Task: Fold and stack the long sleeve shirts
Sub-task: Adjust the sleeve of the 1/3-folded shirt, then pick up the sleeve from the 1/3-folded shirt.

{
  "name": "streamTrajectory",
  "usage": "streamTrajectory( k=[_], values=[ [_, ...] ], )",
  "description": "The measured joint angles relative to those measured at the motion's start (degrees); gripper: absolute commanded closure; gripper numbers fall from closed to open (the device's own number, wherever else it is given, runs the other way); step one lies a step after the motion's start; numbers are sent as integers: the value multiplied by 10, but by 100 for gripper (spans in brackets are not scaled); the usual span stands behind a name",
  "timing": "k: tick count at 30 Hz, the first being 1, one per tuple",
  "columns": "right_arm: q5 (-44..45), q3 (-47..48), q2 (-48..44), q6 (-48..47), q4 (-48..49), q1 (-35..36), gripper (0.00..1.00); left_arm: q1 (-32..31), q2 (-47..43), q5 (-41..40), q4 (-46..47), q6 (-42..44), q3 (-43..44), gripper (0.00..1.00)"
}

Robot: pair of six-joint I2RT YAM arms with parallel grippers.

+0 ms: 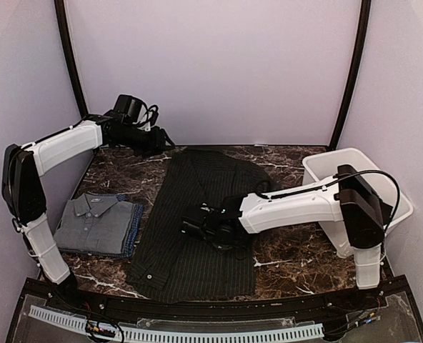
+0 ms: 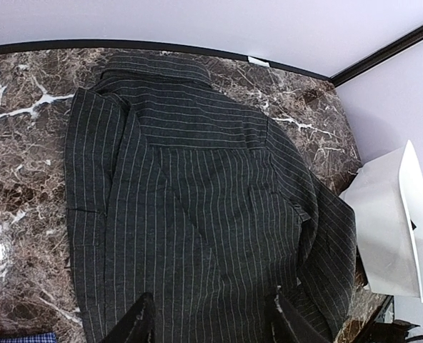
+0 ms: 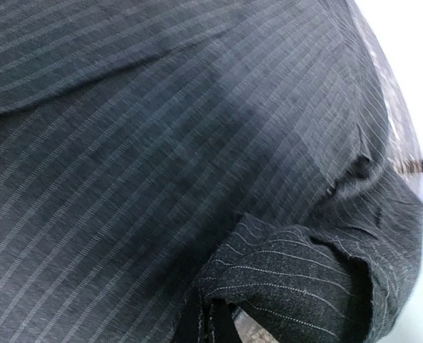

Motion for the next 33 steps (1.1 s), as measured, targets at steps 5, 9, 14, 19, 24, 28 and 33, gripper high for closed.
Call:
streamTrajectory(
  k=[5,9,14,19,24,28,33],
  values=[
    [-82,-18,-30,-90,100,-41,95,4,-10,-4,-4,4,-10,49],
    [-150,-4,-34,-140,151,-86,91,4,-18,-4,-9,8,-22,49],
    [-214,37,-8,-156,183,-114,62,4,-31,-5,-14,13,-39,49],
    [-273,27,-13,-135,213,-129,42,4,-50,3,-12,23,-70,49],
    [-310,-24,-56,-91,244,-165,37,-6,-66,33,0,41,-123,49],
    [-315,-93,-124,-41,267,-207,35,-62,-71,34,3,70,-160,49],
    [-303,-175,-220,20,291,-250,32,-147,-63,21,4,90,-180,49]
  ],
)
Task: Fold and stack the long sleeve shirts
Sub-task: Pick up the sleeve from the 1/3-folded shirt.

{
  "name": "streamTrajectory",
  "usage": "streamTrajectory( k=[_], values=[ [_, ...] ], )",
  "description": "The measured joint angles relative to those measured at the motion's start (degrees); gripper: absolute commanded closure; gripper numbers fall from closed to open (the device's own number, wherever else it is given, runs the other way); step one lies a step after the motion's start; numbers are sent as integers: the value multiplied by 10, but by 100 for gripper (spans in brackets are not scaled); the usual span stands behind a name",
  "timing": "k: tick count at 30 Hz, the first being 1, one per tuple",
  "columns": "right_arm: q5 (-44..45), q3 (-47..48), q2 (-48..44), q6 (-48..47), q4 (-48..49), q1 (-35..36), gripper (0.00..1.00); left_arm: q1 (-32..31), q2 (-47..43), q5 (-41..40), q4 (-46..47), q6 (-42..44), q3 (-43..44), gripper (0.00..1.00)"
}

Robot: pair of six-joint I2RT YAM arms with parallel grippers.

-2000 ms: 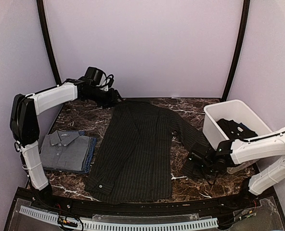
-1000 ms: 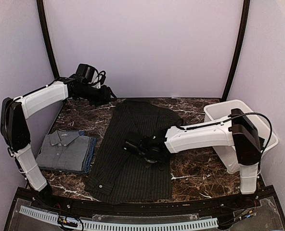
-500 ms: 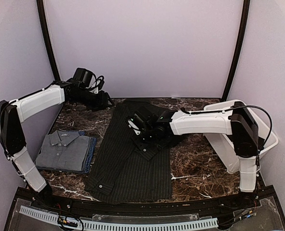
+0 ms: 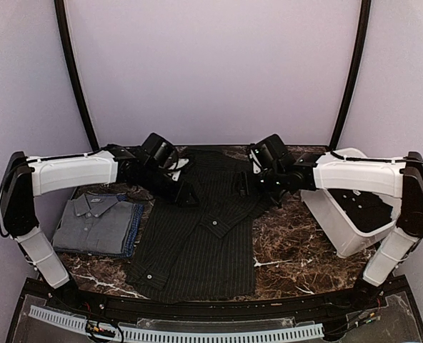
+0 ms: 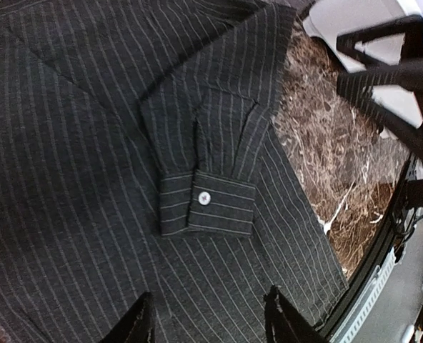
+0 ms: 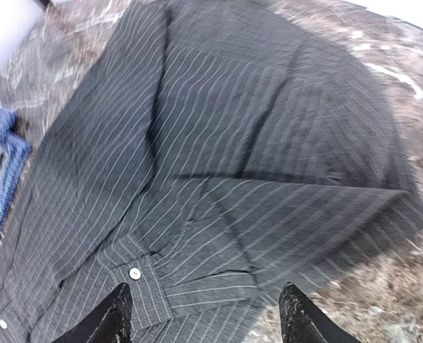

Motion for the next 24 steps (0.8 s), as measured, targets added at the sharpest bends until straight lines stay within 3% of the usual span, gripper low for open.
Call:
streamTrajectory(
  k=[12,24],
  values=[
    [35,-93,-121,62,49,-14,28,-138,115,-75,-1,-5,24,49],
    [52,-136,-178,74,88,-14,26,-184,223,-156,-25,-4,135,52]
  ],
)
